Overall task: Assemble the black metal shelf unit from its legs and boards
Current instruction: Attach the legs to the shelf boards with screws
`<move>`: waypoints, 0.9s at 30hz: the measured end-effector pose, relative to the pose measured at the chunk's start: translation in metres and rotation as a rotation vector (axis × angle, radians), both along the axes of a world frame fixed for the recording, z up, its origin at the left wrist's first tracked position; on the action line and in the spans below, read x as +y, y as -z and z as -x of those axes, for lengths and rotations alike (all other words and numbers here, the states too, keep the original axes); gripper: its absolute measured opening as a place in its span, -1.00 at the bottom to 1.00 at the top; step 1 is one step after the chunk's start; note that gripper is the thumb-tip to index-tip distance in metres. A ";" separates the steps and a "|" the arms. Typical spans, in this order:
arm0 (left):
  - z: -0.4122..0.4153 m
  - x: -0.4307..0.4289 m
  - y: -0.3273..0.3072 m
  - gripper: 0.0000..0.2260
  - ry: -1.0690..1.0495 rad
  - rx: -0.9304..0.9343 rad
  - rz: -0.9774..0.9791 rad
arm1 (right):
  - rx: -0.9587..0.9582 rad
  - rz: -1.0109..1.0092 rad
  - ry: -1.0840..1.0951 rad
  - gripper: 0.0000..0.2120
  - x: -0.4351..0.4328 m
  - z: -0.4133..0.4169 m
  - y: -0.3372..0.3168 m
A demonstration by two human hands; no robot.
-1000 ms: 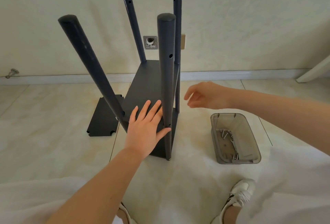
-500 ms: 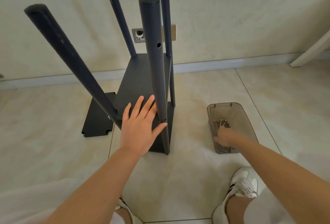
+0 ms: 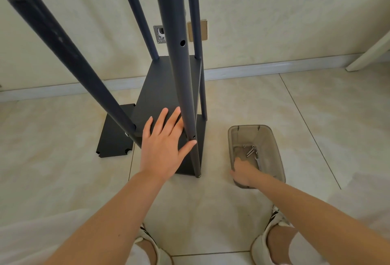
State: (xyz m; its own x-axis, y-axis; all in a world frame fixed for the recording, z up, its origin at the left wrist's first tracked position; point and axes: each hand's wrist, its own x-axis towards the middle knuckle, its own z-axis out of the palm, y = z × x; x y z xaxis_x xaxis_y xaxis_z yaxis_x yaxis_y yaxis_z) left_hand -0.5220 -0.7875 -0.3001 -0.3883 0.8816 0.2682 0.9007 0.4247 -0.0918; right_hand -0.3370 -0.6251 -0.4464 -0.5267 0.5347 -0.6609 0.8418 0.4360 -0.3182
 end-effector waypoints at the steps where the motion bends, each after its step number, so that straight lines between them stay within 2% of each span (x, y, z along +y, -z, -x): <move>1: 0.000 0.000 0.000 -0.39 0.001 0.001 -0.004 | 0.020 0.011 -0.028 -0.52 -0.007 0.002 0.001; 6: -0.001 0.000 -0.002 -0.37 0.006 0.027 -0.030 | 0.068 0.076 -0.123 -0.48 -0.037 0.017 0.006; 11: -0.002 0.000 0.001 -0.42 0.010 0.043 -0.046 | 0.099 0.125 -0.168 -0.53 -0.046 0.025 0.013; 14: -0.002 0.000 0.002 -0.42 0.017 0.059 -0.070 | 0.116 0.087 -0.166 -0.50 -0.036 0.027 0.016; 17: -0.002 -0.001 0.003 -0.40 0.024 0.071 -0.086 | 0.082 0.003 -0.158 -0.55 -0.015 0.025 0.023; 20: -0.005 -0.002 0.007 -0.45 0.023 0.087 -0.111 | -0.016 -0.081 -0.194 -0.79 0.005 0.022 0.031; 21: -0.006 -0.003 0.009 -0.47 0.018 0.089 -0.133 | -0.029 -0.105 -0.213 -0.79 0.009 0.021 0.033; 25: -0.007 -0.004 0.013 -0.50 0.026 0.061 -0.172 | -0.065 -0.199 -0.315 -0.59 0.014 0.021 0.047; 27: -0.006 -0.005 0.016 -0.50 0.036 0.045 -0.174 | -0.075 -0.244 -0.347 -0.57 0.013 0.022 0.058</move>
